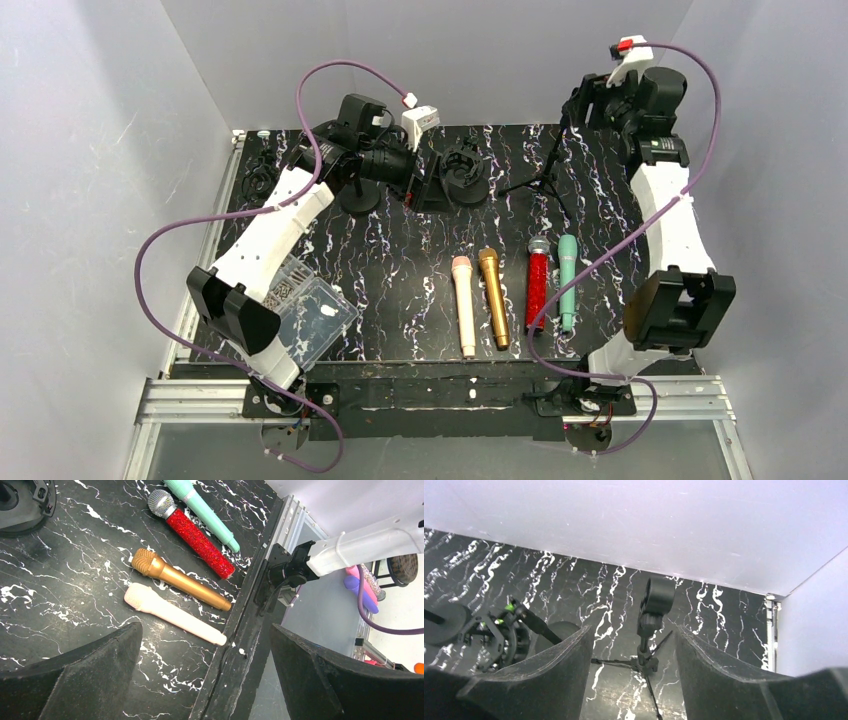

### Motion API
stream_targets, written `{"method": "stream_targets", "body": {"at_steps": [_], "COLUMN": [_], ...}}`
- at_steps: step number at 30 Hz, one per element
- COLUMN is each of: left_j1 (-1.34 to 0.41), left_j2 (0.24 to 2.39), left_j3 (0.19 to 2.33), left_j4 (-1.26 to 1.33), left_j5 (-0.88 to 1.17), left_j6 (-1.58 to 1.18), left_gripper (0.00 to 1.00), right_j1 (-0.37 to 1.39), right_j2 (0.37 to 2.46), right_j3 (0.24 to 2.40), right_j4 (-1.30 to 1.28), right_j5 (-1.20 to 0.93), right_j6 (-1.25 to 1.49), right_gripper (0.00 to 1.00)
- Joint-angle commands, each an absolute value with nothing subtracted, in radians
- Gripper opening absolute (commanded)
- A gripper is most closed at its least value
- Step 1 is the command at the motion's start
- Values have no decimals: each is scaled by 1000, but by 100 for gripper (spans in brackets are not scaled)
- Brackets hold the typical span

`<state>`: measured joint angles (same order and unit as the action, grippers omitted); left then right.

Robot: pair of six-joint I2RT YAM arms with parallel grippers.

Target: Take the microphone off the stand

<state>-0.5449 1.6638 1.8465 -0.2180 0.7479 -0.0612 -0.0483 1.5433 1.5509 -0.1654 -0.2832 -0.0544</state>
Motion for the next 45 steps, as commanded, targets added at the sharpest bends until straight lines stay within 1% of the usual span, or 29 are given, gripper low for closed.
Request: {"method": "stream_targets", "body": {"at_steps": [1,9,12,15,20,21,22,23,26,34,45], "left_j1": [-540,-540,-540,-540,-540,-540,-540,-540,-540,-540,-540], "left_j2": [1651,1657,1660,1661,1659,1657,1658,1657,1654,1647,1646], "left_j3": [1870,1872,1874,1875,1872,1871,1870,1869,1865,1859,1853], "left_j4": [-235,-232,-229,-229,-233,-234,-235,-235,-235,-237,-240], "left_j5": [793,795,796,795,795,795,795,795,796,796,796], "left_j6": [-61,-64,-67,-67,-63,-63,-64,-63,-62,-60,-55], "left_gripper": [99,99,99,99,99,99,99,99,99,99,99], "right_j1": [-53,-53,-52,-54,-52,-52,-52,-52,-52,-52,-52], "right_j2": [1646,1766,1791,1791,1781,1777,1772,1767,1763,1747,1757], "right_j3": [1711,1811,1812,1779,1743,1734,1725,1716,1685,1602,1548], "right_j4": [-194,-194,-192,-165,-149,-146,-143,-141,-135,-100,-73], "right_j5": [-292,-263,-272,-296,-309,-309,-308,-308,-311,-306,-298], "right_j6": [35,41,46,55,60,59,57,55,48,35,22], "right_gripper": [68,68,63,53,32,26,23,16,2,1,1]}}
